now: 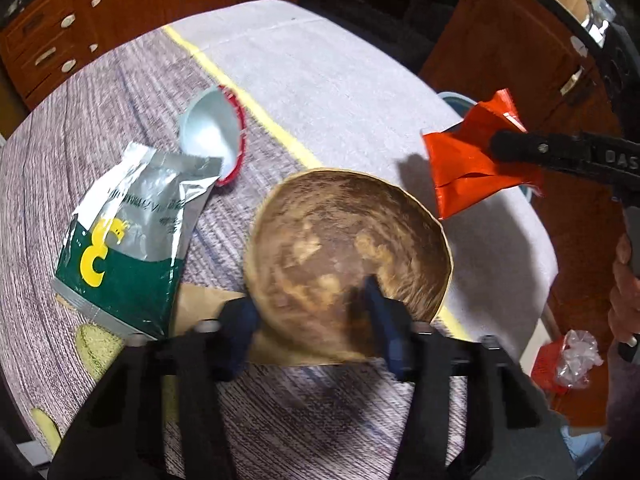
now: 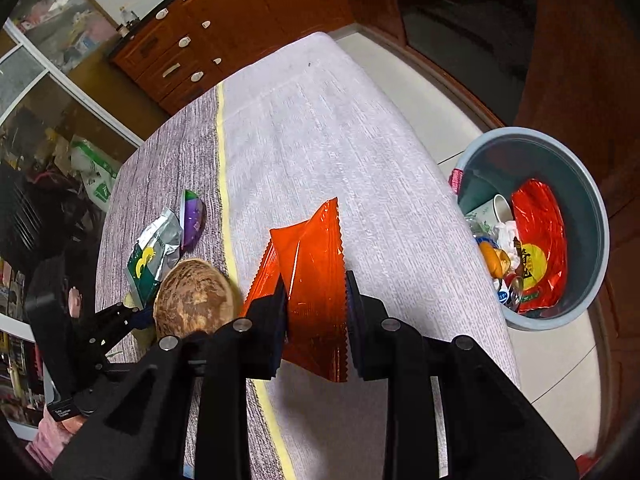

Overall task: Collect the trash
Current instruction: 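Grasp the orange snack packet with the right tool while the left tool grasps the coconut shell, then carry the coconut shell and orange packet over the teal bin and release both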

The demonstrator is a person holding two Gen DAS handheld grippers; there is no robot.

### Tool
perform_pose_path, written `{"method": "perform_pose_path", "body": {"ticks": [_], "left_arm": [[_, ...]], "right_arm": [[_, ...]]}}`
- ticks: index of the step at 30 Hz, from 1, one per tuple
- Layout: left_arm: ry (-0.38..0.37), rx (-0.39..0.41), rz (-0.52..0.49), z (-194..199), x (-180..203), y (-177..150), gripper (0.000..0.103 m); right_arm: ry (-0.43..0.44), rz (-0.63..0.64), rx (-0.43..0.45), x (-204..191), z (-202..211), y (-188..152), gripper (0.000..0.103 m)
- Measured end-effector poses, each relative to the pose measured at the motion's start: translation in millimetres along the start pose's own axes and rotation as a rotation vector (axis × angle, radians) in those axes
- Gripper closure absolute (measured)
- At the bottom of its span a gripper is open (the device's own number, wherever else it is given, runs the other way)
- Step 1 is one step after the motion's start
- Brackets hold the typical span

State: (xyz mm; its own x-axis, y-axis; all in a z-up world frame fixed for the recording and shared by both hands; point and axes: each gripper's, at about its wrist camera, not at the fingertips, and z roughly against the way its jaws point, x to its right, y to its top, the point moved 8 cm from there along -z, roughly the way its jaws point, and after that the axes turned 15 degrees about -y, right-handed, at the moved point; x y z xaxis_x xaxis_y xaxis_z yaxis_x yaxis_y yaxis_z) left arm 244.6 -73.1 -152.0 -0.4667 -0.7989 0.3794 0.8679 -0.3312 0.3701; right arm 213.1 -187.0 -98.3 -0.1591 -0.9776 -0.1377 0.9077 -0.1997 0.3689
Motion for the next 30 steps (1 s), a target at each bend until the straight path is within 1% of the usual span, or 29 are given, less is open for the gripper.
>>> {"method": "perform_pose_path", "body": {"ticks": [1,2,3,5,7,10,13,19,23,30], "left_arm": [[0.001,0.007,-0.008,2.0,3.8,2.4,0.073],[0.011,0.018,-0.021,4.2,6.9,4.9,0.08],[0.023,0.03,-0.036,5.1,12.6,7.7,0.082],[0.042,0.05,-0.062,9.0,20.4,13.0,0.091],[0.057,0.063,-0.083,10.3,29.1,17.9,0.095],[0.087,0.091,-0.125,11.9,44.3,28.2,0.096],[0.1,0.1,-0.134,10.6,55.2,38.2,0.096],[0.105,0.134,-0.158,16.8,75.1,59.0,0.097],[0.106,0.153,-0.176,25.1,95.2,65.9,0.097],[0.106,0.169,-0.213,24.7,115.9,88.5,0.097]], "right_arm": [[0.002,-0.006,-0.001,2.4,-0.1,-0.3,0.078],[0.002,-0.01,0.0,4.2,-0.1,-0.6,0.078],[0.005,-0.015,0.0,6.6,-0.1,-0.9,0.078],[0.012,-0.028,0.0,11.0,0.5,-1.5,0.078],[0.018,-0.035,-0.001,13.8,0.9,-2.3,0.078],[0.02,-0.048,0.007,20.1,3.7,-2.4,0.078],[0.018,-0.072,0.021,31.6,9.0,-1.3,0.078],[0.012,-0.119,0.053,57.8,22.5,1.9,0.078],[0.012,-0.154,0.079,76.8,32.0,5.0,0.078],[0.004,-0.208,0.136,112.8,52.0,12.8,0.078]]}}
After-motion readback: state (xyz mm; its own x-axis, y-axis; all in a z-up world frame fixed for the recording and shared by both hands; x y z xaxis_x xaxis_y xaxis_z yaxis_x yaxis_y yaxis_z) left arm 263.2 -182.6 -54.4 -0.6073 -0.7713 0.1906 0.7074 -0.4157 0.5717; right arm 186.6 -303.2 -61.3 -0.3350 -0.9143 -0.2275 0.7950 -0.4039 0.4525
